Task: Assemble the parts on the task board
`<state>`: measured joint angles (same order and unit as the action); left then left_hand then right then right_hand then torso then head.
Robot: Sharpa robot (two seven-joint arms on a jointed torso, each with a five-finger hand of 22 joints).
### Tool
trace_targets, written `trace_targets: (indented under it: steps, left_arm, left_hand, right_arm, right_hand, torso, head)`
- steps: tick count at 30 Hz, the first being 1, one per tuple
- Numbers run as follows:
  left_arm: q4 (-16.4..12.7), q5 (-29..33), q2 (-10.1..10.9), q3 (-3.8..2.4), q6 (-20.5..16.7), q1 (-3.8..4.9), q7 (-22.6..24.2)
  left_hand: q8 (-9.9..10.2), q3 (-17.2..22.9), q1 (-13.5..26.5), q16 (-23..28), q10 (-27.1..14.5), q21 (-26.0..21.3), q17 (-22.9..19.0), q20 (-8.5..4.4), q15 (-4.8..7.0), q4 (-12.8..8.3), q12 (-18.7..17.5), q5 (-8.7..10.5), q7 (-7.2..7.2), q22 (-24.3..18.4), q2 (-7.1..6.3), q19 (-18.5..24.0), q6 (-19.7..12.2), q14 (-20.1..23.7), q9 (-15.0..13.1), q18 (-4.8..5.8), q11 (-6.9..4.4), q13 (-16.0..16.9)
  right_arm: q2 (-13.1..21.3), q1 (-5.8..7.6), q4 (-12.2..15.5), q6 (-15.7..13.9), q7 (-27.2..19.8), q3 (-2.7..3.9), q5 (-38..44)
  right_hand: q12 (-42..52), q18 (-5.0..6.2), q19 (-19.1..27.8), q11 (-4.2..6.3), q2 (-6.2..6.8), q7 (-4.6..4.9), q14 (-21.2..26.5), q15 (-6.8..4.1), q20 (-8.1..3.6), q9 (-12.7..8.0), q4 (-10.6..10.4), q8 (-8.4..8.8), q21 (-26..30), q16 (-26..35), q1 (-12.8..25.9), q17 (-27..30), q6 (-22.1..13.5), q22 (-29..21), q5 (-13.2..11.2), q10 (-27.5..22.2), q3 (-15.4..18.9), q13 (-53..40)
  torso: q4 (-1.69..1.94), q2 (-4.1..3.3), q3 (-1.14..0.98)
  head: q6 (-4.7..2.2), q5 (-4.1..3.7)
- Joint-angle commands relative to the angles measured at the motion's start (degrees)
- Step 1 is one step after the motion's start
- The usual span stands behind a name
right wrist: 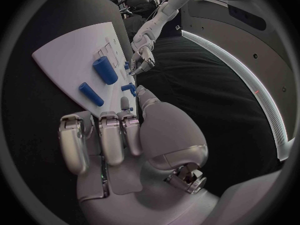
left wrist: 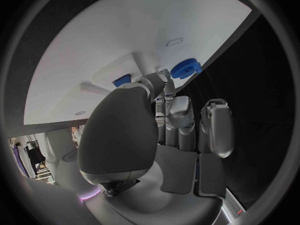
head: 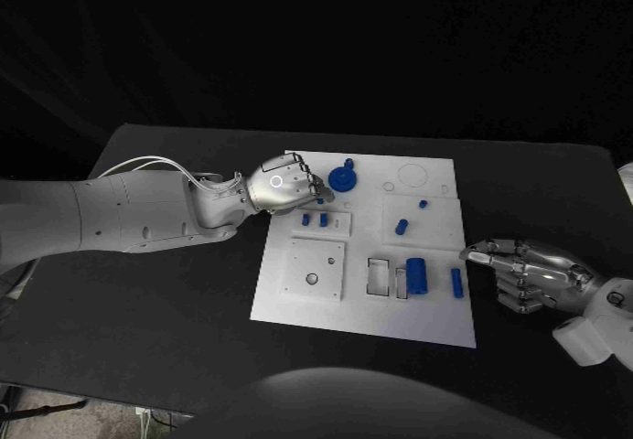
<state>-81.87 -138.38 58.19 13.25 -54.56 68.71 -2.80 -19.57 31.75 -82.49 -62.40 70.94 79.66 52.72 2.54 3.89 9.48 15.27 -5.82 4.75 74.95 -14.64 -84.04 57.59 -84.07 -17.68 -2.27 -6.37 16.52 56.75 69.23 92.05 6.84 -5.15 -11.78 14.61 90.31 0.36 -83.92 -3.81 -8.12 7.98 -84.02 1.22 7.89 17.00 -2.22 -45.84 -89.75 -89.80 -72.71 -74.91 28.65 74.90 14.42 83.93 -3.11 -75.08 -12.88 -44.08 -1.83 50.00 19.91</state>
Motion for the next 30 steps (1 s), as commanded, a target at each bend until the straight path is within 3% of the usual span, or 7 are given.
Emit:
trace_targets:
  steps: [1, 9, 15, 17, 19, 23, 30]
  left_arm:
    - [-0.1, -0.1, -0.3, 0.06, -2.6, -0.13, 0.5]
    - [-0.1, -0.1, -0.3, 0.06, -2.6, -0.16, 0.0]
    - [-0.1, -0.1, -0.2, 0.06, -2.6, -0.19, -0.7]
    - [-0.2, -0.3, -0.2, 0.06, -2.7, -0.2, -1.4]
    - [-0.2, -0.6, -0.1, 0.06, -2.7, -0.2, -2.3]
    - [-0.3, -1.0, 0.1, 0.05, -2.7, -0.21, -3.9]
    - [-0.5, -1.4, 0.4, 0.05, -2.7, -0.21, -6.5]
  left_hand:
    - [1.1, -0.6, -0.7, 0.5, -0.2, -0.3, -0.2, 0.33, -0.25, 0.0, -0.6, -0.05, 0.07, 12.1, 0.2, -1.8, 0.7, -0.6, 0.7, 0.13, -0.32, -0.5]
    - [7.0, -1.3, -1.1, 0.8, -1.7, -0.4, -0.1, 0.17, -0.02, 0.3, -2.4, -0.12, 2.13, 12.1, 0.15, -1.8, -3.2, -0.7, 4.3, 0.1, -0.98, -2.7]
    - [9.8, -1.9, -1.5, 0.9, -2.3, -0.5, -0.1, 0.0, 0.18, 0.9, -3.4, 0.04, 3.63, 12.1, 0.04, -1.8, -5.0, -0.7, 6.4, 0.09, -0.41, -4.5]
    - [10.8, -2.2, -1.7, 1.0, -3.2, -0.5, 0.0, -0.04, 0.24, 1.1, -4.1, 0.05, 4.66, 12.1, -0.05, -1.8, -5.8, -0.7, 7.1, 0.09, 0.39, -5.3]
    - [11.5, -2.5, -2.0, 1.0, -4.5, -0.6, 0.1, -0.09, 0.29, 1.4, -5.1, 0.12, 5.94, 12.1, -0.27, -1.8, -6.4, -0.7, 7.8, 0.09, 1.25, -6.3]
    - [13.2, -3.8, -2.5, 0.9, -8.4, -0.6, 0.3, -0.28, 0.55, 2.1, -7.3, 1.03, 7.02, 12.1, -0.72, -1.9, -8.7, -0.7, 9.0, 0.07, 1.95, -8.4]
    - [14.5, -8.9, -3.8, 1.2, -16.1, -1.3, 0.2, -0.65, 0.89, 3.2, -9.3, 2.74, 7.63, 12.0, -0.32, -1.6, -10.5, -0.3, 10.4, -0.03, 2.32, -12.0]
  right_arm:
    - [0.0, -0.09, 0.0, 0.9, -0.5, -0.02, 0.3]
    - [0.0, -0.11, 0.0, 0.9, -0.5, -0.02, 0.3]
    - [0.0, -0.12, 0.0, 0.9, -0.5, -0.02, 0.3]
    - [0.0, -0.12, 0.0, 0.9, -0.5, -0.02, 0.3]
    - [0.1, -0.12, 0.0, 0.9, -0.5, -0.02, 0.3]
    - [0.1, -0.12, 0.0, 0.8, -0.5, -0.02, 0.3]
    - [0.2, -0.12, 0.1, 0.7, -0.5, -0.02, 0.3]
  right_hand:
    - [-0.3, -0.36, -6.1, 0.11, 0.12, 0.17, -6.0, -0.25, -0.42, -0.1, 0.4, 0.17, -0.3, -0.2, -0.5, -15.1, 0.4, 15.1, 0.2, 6.1, 0.0, -14.9]
    - [-0.3, -0.36, -6.1, 0.11, 0.12, 0.17, -6.0, -0.25, -0.42, -0.1, 0.4, 0.17, -0.3, -0.2, -0.5, -15.1, 0.4, 15.1, 0.2, 6.1, 0.0, -14.9]
    - [-0.3, -0.36, -6.1, 0.11, 0.1, 0.17, -6.0, -0.25, -0.42, -0.1, 0.5, 0.16, -0.3, -0.2, -0.6, -15.1, 0.4, 15.1, 0.2, 6.1, 0.0, -14.9]
    - [-0.3, -0.36, -6.1, 0.11, 0.1, 0.17, -6.0, -0.25, -0.42, -0.1, 0.5, 0.16, -0.3, -0.2, -0.6, -15.1, 0.4, 15.1, 0.2, 6.1, 0.0, -14.9]
    - [-0.3, -0.36, -6.1, 0.11, 0.1, 0.17, -6.0, -0.25, -0.42, -0.1, 0.5, 0.16, -0.3, -0.2, -0.6, -15.1, 0.4, 15.1, 0.2, 6.1, 0.0, -14.9]
    - [-0.3, -0.36, -6.1, 0.11, 0.1, 0.17, -6.0, -0.25, -0.42, -0.1, 0.5, 0.16, -0.3, -0.2, -0.6, -15.1, 0.4, 15.1, 0.2, 6.1, 0.0, -14.9]
    - [-0.3, -0.36, -6.1, 0.12, 0.11, 0.17, -6.0, -0.26, -0.42, -0.1, 0.5, 0.16, -0.3, -0.2, -0.6, -15.1, 0.5, 15.1, 0.2, 6.1, 0.0, -14.9]
  torso:
    - [-0.03, -0.01, -0.01]
    - [0.02, -0.04, -0.02]
    - [0.01, -0.06, 0.0]
    - [0.03, -0.07, 0.0]
    - [0.03, -0.04, 0.01]
    - [0.02, -0.05, 0.01]
    - [-0.01, -0.11, 0.01]
  head:
    - [0.0, 0.04]
    - [0.0, 0.09]
    - [0.0, 0.12]
    - [0.0, 0.14]
    - [0.0, 0.12]
    - [0.0, 0.05]
    - [0.0, 0.08]
